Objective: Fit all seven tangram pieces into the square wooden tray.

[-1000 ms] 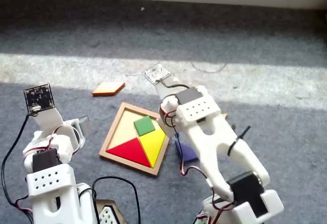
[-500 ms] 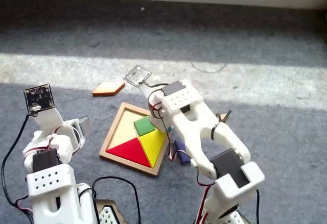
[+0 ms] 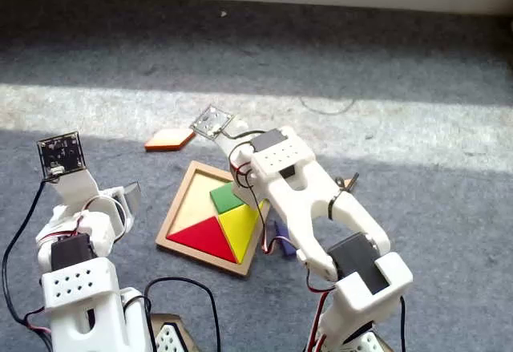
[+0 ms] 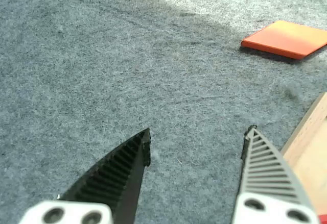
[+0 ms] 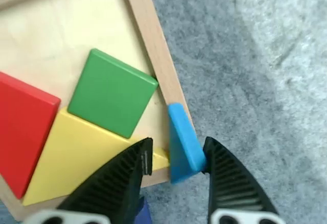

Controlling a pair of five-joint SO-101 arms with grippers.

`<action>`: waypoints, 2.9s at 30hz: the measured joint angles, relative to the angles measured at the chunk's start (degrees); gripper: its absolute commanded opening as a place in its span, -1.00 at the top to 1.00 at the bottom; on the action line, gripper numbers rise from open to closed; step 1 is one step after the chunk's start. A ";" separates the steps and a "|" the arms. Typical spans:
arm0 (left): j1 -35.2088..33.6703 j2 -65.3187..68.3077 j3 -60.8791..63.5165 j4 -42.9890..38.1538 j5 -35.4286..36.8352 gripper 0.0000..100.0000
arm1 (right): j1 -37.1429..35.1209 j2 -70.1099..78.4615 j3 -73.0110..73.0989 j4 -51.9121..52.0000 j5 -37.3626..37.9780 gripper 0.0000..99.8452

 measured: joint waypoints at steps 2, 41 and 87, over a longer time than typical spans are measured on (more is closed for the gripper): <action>0.00 0.00 0.00 0.00 0.00 0.41 | -1.05 0.00 -1.41 2.11 0.00 0.68; 0.00 0.00 0.00 0.00 0.00 0.41 | 18.02 -20.75 -4.04 16.88 -8.53 0.98; 0.00 0.00 0.00 0.00 0.00 0.41 | 3.69 -18.90 21.89 5.89 -12.66 0.49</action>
